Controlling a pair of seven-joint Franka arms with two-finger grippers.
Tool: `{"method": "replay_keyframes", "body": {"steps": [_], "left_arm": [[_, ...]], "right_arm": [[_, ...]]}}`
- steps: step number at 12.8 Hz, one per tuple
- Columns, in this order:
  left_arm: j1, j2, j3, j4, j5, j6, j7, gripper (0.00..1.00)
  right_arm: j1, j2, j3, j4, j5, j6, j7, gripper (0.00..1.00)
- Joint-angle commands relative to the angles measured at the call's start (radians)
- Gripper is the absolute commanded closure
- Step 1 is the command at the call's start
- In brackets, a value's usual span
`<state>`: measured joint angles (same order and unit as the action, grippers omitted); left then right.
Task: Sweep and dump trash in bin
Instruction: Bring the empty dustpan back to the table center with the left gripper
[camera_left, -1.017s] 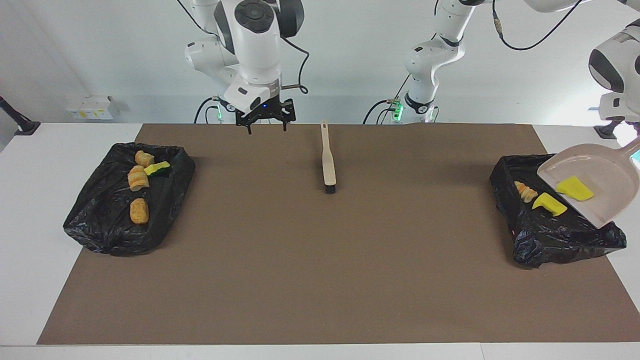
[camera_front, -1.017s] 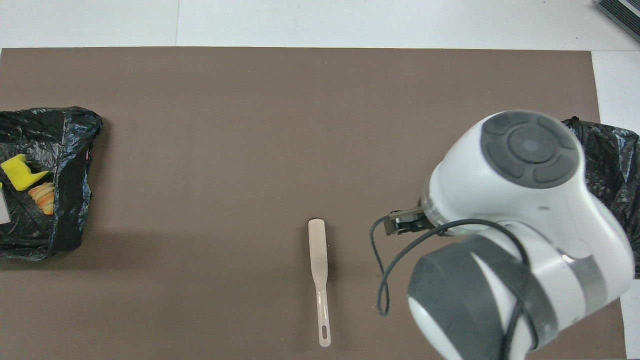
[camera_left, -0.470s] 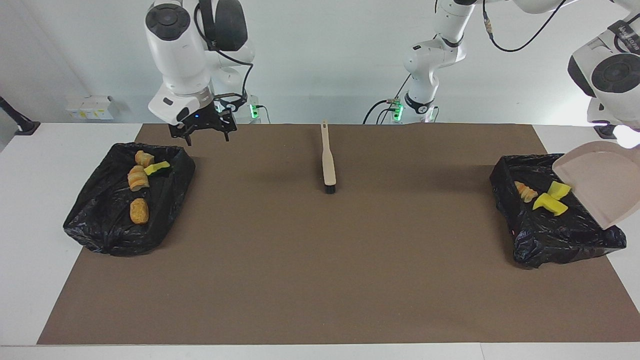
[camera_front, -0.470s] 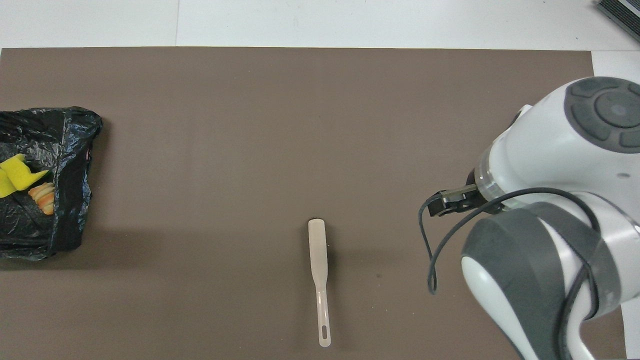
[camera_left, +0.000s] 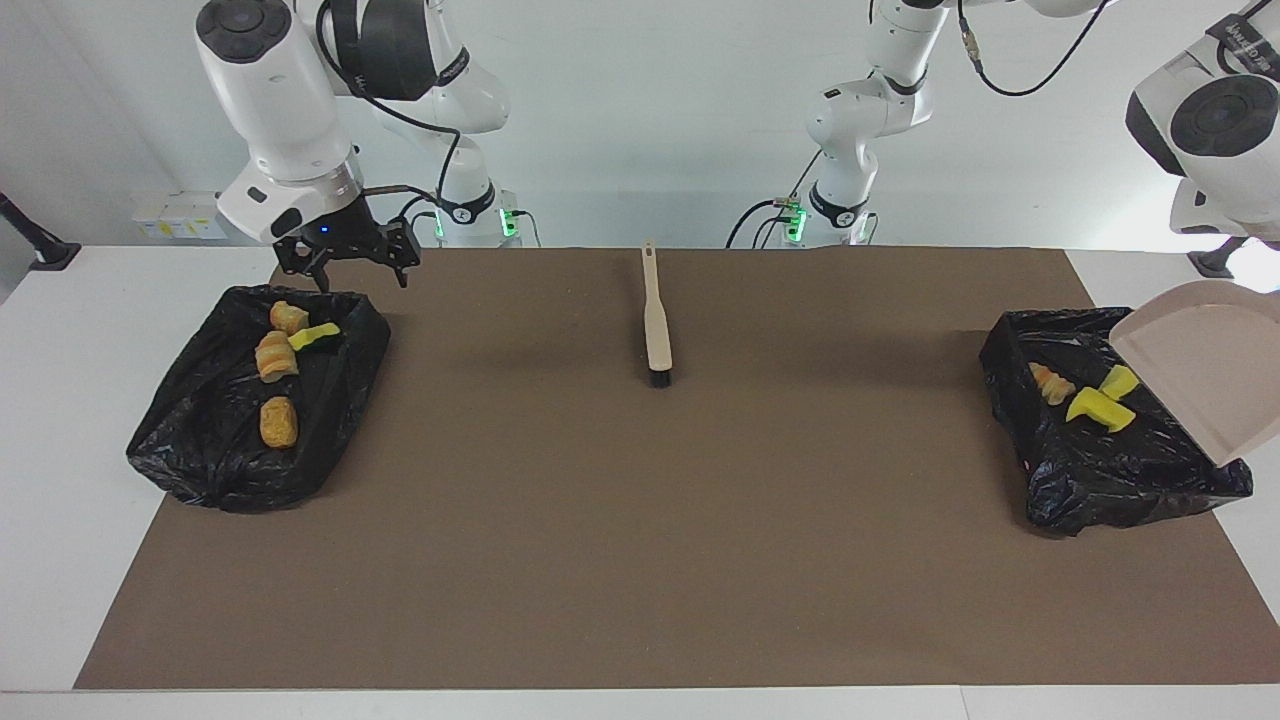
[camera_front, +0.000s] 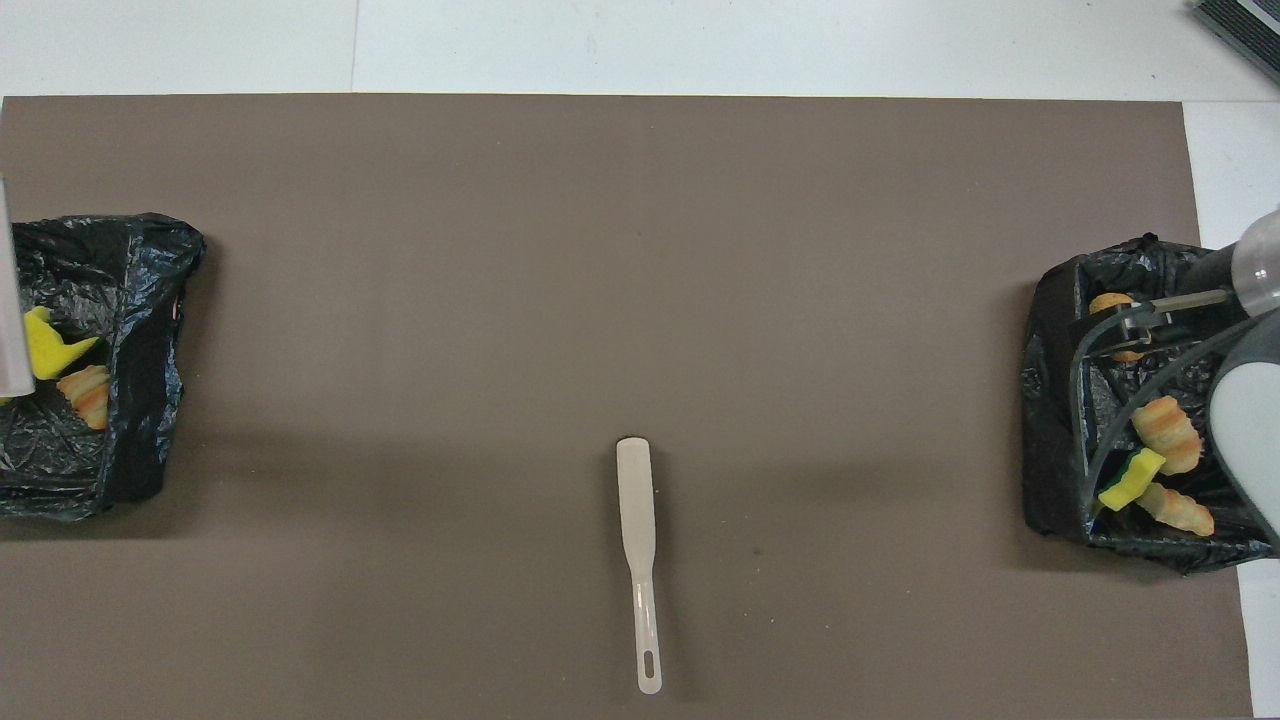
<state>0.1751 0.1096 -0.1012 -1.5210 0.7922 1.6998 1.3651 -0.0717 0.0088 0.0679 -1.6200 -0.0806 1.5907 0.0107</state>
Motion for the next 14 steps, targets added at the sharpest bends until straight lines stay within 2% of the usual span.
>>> {"method": "replay_keyframes", "body": {"steps": [1, 4, 6, 8, 10, 12, 14], "left_arm": [[-0.063, -0.007, 0.005, 0.025, -0.123, -0.090, -0.149, 1.00], [-0.065, -0.022, -0.005, 0.013, -0.406, -0.086, -0.291, 1.00], [-0.120, -0.033, -0.017, -0.016, -0.497, -0.075, -0.497, 1.00], [-0.210, -0.034, -0.017, -0.045, -0.598, -0.056, -0.759, 1.00], [-0.265, -0.037, -0.017, -0.117, -0.712, 0.074, -0.906, 1.00], [-0.301, -0.047, -0.018, -0.149, -0.755, 0.127, -0.986, 1.00], [-0.365, -0.039, -0.018, -0.175, -0.771, 0.155, -1.153, 1.00]], "right_arm": [[-0.020, 0.014, 0.013, 0.022, 0.018, 0.008, 0.141, 0.00], [-0.028, -0.001, 0.009, 0.022, 0.028, -0.005, 0.100, 0.00], [-0.045, -0.016, 0.000, 0.011, 0.035, -0.009, 0.017, 0.00], [-0.042, -0.024, 0.000, 0.005, 0.033, -0.009, 0.020, 0.00], [-0.031, -0.029, 0.009, -0.003, 0.035, -0.009, 0.022, 0.00], [-0.030, -0.029, 0.012, -0.003, 0.035, -0.009, 0.020, 0.00], [-0.030, -0.030, 0.015, -0.005, 0.041, -0.009, 0.018, 0.00]]}}
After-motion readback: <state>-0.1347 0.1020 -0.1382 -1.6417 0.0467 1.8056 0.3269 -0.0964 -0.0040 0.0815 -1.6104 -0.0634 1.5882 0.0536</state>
